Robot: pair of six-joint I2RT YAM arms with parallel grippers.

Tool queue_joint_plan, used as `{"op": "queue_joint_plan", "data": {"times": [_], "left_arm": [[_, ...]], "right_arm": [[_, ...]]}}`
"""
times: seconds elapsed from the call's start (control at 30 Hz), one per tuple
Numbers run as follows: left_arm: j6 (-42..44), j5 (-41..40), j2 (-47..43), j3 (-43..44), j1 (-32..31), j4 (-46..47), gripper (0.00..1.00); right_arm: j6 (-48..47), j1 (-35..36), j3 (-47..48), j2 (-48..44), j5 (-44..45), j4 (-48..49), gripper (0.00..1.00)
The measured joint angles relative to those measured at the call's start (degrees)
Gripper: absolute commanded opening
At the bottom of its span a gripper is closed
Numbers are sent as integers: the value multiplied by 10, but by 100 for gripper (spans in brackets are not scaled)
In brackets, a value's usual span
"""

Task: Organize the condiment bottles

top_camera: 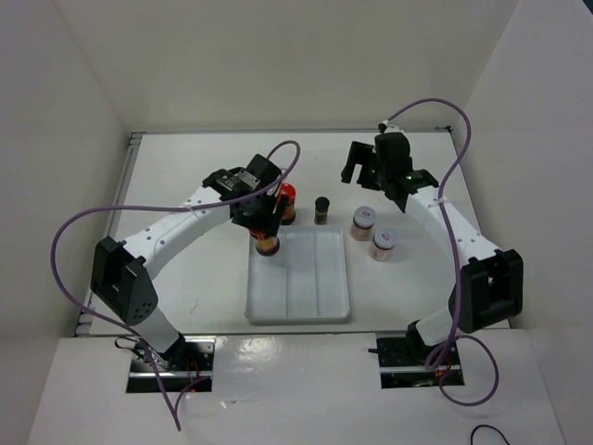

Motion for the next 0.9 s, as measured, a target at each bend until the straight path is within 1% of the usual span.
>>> {"op": "queue_joint_plan", "data": {"times": [0.2, 0.4, 0.63, 0.9], "left_arm": [[-3, -5, 1, -9, -30, 11, 41], [-18, -6, 1, -45, -53, 21, 41], [-46, -15, -12, -99, -58, 22, 41], [-63, -9, -41, -123, -61, 29, 41]], "right_arm": [[-2, -16, -9, -10, 4, -3, 99], [-2, -16, -15, -10, 4, -3, 99], [-2, -18, -17, -10, 4, -4, 99], [-2, -18, -17, -10, 4, -4, 99]]}}
